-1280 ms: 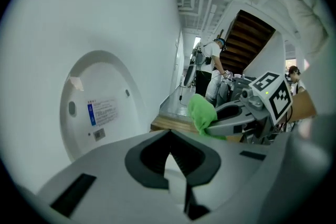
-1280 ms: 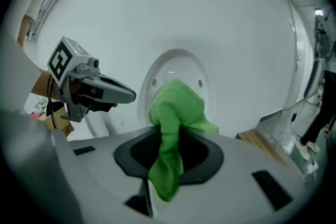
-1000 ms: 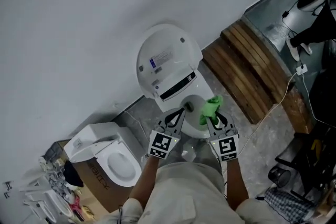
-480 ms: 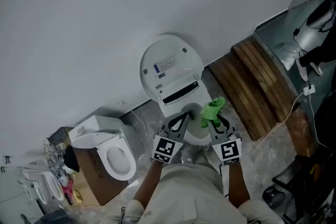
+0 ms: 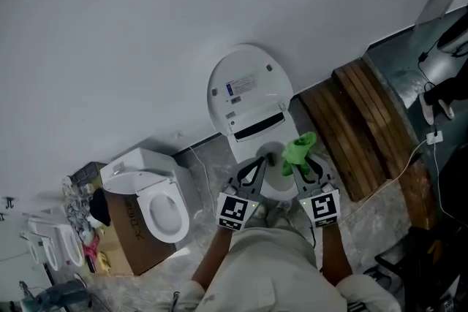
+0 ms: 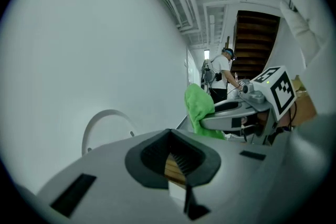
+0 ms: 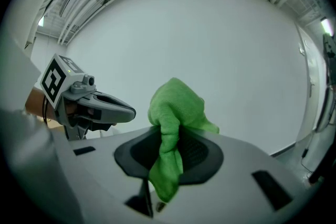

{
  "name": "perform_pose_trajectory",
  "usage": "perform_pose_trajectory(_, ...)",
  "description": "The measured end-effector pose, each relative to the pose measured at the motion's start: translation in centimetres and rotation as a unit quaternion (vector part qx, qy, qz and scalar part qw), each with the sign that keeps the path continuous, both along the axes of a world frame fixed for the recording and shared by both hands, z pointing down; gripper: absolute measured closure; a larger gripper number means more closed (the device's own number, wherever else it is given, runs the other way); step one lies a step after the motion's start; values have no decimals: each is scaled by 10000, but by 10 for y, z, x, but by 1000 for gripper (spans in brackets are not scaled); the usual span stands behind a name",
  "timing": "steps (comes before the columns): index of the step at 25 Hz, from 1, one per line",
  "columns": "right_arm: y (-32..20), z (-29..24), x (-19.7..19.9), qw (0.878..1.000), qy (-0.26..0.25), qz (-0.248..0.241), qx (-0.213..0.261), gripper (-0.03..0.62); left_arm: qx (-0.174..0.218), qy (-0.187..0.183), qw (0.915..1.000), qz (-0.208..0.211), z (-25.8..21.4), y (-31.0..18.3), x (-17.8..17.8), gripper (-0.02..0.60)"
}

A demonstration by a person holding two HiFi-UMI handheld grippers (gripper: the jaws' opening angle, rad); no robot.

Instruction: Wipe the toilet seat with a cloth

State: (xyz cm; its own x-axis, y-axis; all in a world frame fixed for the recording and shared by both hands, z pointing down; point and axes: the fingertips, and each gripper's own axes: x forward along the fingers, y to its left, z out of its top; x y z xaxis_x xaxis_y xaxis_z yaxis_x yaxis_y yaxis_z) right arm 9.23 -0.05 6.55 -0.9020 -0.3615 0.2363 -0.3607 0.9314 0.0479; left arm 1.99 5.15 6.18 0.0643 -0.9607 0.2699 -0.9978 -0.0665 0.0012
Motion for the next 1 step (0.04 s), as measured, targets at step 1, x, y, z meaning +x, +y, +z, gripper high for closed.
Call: perform_pose_trajectory(1,4,-2,-3,10000,-7,-23,1,502,32,11,10000,-34,-3,5,-2,569)
